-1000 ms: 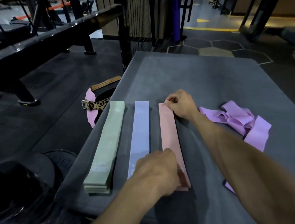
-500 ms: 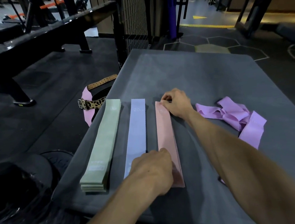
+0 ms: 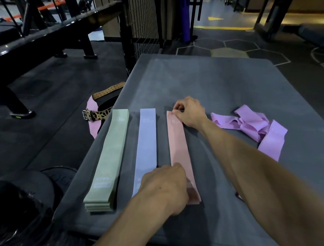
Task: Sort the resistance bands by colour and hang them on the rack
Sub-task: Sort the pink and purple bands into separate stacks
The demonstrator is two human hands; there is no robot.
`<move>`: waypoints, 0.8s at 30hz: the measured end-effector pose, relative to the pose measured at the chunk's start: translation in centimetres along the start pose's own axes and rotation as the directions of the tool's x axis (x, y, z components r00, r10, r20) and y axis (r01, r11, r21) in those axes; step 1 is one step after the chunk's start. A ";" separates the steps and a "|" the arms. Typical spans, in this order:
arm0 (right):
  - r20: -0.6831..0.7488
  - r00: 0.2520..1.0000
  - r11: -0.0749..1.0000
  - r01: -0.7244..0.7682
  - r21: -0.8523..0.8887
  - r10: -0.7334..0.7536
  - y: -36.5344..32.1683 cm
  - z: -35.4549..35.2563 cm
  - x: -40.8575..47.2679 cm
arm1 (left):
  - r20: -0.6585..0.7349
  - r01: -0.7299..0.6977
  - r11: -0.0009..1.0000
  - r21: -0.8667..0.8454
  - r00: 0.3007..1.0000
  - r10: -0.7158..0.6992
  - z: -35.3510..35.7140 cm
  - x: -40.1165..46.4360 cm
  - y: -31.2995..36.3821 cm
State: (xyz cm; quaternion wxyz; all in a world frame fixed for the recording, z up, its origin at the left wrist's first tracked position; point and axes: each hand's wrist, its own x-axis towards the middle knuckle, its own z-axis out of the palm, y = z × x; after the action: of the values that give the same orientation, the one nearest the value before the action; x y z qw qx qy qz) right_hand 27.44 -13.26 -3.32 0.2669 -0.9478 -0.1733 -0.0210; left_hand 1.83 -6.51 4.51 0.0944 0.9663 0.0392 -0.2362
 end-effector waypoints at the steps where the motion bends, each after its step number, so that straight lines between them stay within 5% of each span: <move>1: 0.003 1.000 1.000 -0.001 0.000 0.001 0.0 0.0 0.0 | -0.031 0.001 1.000 -0.003 1.000 -0.001 0.0 0.0 0.0; 4: 0.011 1.000 1.000 -0.004 -0.006 0.004 -0.1 -0.1 -0.1 | -0.098 0.011 1.000 -0.021 0.995 -0.013 -0.2 0.0 0.4; 24: 0.095 0.985 0.989 -0.145 0.037 0.141 -1.2 -0.8 0.2 | -0.009 -0.017 0.978 0.206 1.000 0.019 0.3 0.7 0.9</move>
State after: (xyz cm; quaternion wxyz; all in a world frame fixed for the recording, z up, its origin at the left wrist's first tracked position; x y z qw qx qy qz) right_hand 27.30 -12.65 -2.05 0.2800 -0.9517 -0.1173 0.0458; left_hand 2.39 -7.44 4.09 -0.0041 0.9725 0.0062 -0.2327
